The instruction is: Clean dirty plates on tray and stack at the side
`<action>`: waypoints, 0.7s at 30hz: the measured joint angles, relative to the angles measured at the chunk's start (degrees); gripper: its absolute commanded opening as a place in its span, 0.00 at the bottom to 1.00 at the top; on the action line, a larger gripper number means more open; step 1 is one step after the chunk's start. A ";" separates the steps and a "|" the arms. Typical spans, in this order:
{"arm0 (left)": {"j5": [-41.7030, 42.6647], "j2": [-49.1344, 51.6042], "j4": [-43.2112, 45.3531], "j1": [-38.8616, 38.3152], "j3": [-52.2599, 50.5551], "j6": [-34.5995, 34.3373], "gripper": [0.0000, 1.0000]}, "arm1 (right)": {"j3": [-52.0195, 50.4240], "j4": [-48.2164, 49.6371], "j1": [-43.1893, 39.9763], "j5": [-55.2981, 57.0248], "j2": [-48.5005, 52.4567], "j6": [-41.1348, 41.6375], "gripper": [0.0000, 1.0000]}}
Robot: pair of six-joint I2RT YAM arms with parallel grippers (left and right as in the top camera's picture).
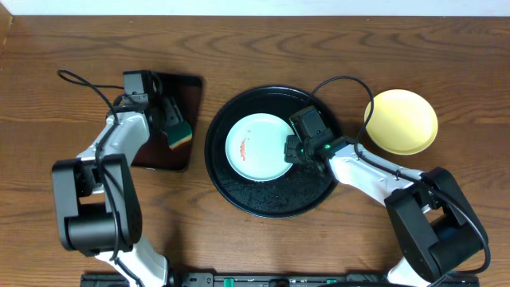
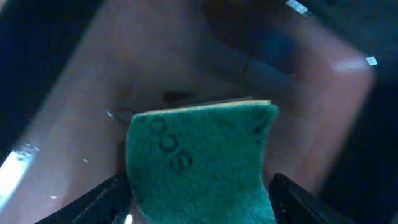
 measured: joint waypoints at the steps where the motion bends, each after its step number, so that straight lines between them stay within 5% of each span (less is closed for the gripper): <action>1: -0.04 0.26 0.02 -0.20 0.00 -0.66 0.72 | 0.00 0.00 0.00 0.00 0.00 0.00 0.29; 17: -0.22 0.83 -1.46 -1.99 0.00 -3.56 0.68 | 0.02 0.02 0.00 0.00 0.00 0.00 0.29; 21: -0.44 0.83 -2.89 -1.99 0.02 -4.04 0.77 | 0.02 0.02 0.00 0.02 0.00 -0.02 0.29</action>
